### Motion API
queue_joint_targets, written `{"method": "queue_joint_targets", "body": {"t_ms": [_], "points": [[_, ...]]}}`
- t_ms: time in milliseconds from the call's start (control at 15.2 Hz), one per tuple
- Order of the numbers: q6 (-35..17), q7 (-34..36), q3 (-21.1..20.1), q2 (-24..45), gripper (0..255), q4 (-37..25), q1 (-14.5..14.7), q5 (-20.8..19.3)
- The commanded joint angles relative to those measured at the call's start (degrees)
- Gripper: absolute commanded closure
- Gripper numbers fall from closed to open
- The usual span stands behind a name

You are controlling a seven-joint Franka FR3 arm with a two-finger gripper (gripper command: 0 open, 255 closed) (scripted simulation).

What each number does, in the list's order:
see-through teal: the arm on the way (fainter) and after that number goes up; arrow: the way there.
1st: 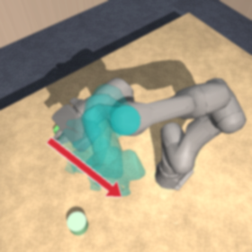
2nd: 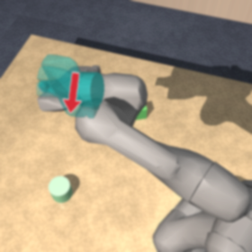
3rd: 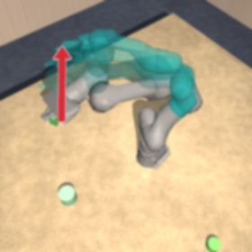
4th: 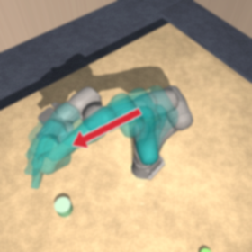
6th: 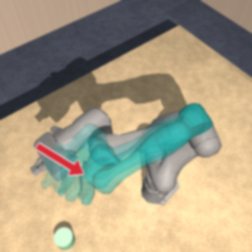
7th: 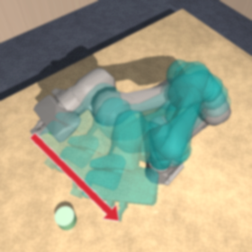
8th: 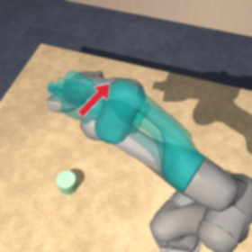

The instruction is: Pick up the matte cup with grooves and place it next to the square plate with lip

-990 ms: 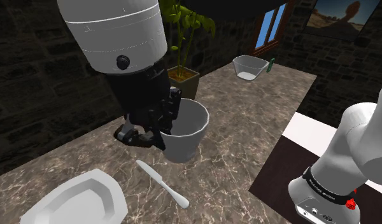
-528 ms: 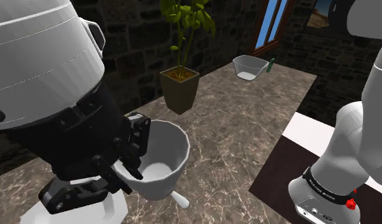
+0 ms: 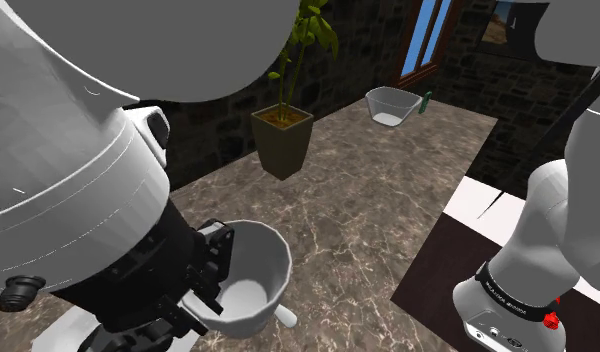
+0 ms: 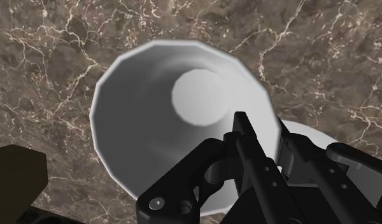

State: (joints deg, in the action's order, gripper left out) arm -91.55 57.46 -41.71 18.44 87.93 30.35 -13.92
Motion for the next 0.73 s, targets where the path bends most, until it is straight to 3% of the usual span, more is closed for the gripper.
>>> {"method": "queue_joint_targets", "body": {"t_ms": [0, 660], "points": [[-1.3, 0.1, 0.1, 0.2, 255, 1.1, -0.1, -0.2], [-8.4, 1.1, 0.6, 1.4, 255, 7.4, -0.4, -1.2]]}}
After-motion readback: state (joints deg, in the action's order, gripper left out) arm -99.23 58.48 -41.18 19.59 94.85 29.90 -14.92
